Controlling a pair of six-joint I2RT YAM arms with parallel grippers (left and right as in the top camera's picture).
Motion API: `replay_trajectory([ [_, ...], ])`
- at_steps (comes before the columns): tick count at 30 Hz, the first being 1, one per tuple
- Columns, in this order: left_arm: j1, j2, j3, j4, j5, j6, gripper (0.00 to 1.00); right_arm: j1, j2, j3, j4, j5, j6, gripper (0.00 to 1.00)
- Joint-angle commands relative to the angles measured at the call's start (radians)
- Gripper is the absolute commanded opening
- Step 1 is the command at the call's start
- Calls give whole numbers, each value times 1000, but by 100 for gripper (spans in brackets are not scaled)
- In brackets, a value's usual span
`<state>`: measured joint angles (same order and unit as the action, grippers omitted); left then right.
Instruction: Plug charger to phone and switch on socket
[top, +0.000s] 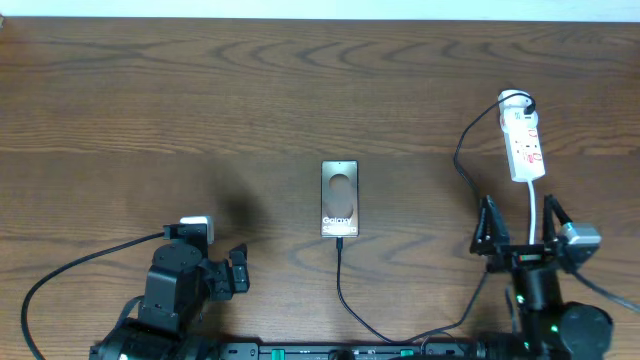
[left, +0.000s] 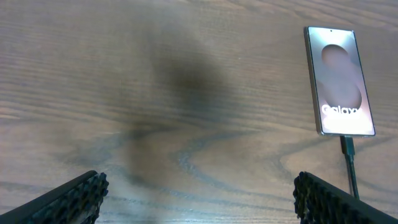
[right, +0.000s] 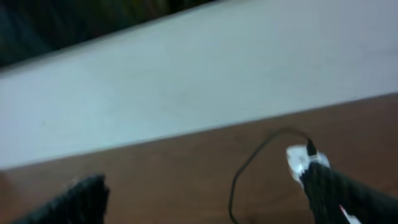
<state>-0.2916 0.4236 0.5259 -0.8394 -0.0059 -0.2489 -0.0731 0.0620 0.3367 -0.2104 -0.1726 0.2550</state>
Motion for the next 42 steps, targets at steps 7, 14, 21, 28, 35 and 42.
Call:
replay_trajectory([
  [7,-1,-2,1,-2,-5,16,98,20,-57,-230,163,18,2,99],
  [14,-1,-2,1,-2,-5,16,98,48,-57,-326,176,78,1,99],
  [21,-1,-2,1,-2,-5,16,98,48,-58,-332,140,95,-146,99],
  [28,-1,-1,1,-2,-5,16,98,48,-58,-332,138,96,-234,99],
  [35,-1,-2,1,-2,-5,16,98,48,-57,-332,140,95,-234,99],
  [42,-1,-1,1,-2,-5,16,98,48,-57,-332,140,96,-234,99],
])
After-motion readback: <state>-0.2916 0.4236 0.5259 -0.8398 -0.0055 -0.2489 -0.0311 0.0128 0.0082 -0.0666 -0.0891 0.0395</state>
